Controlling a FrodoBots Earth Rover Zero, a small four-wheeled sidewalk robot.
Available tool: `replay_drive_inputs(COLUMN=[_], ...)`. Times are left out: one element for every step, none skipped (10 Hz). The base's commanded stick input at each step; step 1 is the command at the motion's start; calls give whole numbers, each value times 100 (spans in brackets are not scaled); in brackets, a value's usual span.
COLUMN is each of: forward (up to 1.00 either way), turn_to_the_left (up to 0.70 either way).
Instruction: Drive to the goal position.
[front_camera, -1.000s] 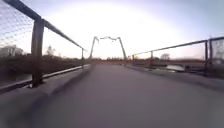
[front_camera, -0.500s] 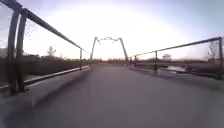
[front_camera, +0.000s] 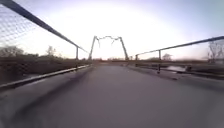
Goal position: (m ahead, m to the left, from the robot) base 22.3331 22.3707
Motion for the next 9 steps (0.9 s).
replay_drive_inputs(forward=[100, 100, 100, 100, 100, 100, 100, 100, 100], turn_to_the_left=[-18, 0, 1, 1, 1, 1, -21, -38, -39])
